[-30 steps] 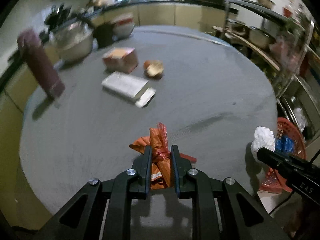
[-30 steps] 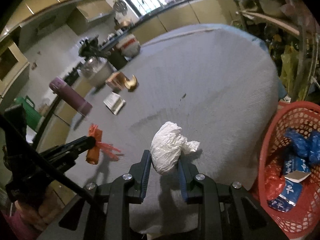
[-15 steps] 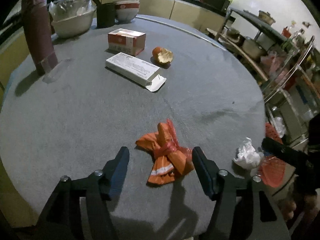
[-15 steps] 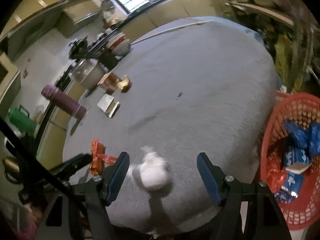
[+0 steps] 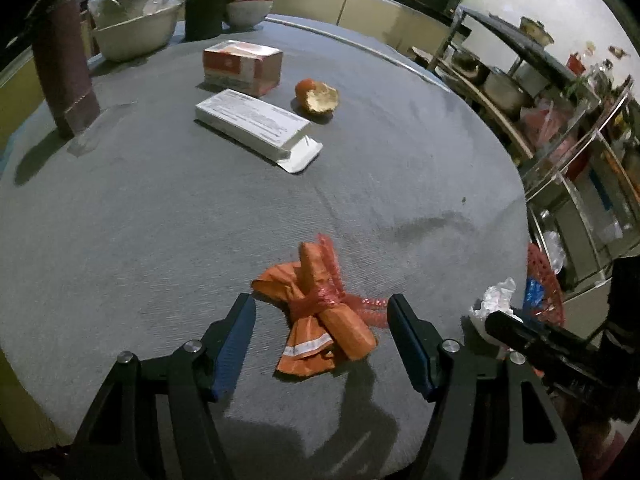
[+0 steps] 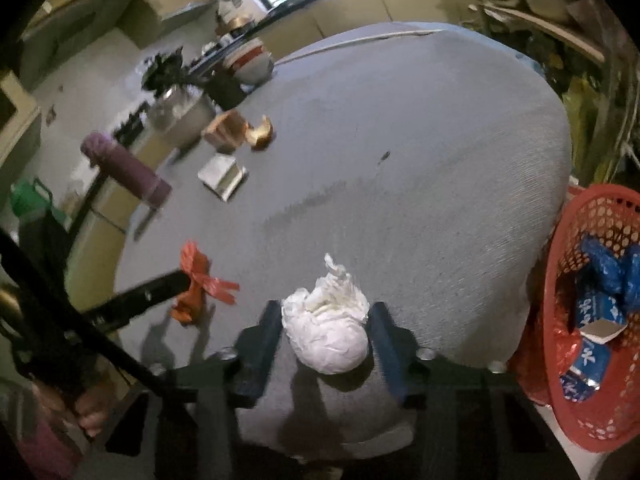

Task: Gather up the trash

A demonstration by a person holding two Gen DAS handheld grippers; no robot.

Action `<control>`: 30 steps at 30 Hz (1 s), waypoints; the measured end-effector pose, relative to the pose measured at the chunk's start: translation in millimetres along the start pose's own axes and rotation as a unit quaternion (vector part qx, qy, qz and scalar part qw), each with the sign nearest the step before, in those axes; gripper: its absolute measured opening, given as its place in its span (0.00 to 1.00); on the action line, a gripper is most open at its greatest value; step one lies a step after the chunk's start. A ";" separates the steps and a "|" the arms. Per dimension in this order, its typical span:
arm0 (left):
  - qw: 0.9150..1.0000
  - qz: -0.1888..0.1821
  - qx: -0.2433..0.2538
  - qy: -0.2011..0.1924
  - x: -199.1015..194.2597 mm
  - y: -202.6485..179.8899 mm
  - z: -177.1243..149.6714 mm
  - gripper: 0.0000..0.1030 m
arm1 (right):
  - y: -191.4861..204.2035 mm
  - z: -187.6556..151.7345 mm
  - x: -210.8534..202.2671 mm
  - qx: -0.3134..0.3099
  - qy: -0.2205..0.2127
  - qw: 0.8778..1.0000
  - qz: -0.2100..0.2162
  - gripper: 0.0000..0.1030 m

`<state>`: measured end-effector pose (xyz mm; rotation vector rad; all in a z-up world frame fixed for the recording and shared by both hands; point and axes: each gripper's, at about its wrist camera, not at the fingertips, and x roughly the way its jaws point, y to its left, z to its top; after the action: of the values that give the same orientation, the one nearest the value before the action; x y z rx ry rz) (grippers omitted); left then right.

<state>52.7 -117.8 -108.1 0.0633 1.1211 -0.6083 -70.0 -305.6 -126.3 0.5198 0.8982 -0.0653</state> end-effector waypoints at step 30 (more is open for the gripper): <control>0.987 -0.067 0.146 -0.021 -38.4 -133.7 9.1 0.35 | -77.8 7.0 -102.8 0.075 -0.145 0.986 -0.014 0.39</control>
<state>-16.1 -216.5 -37.8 0.2265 0.9949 -0.8883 -150.4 -393.3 -76.1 0.6192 0.6177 -0.2299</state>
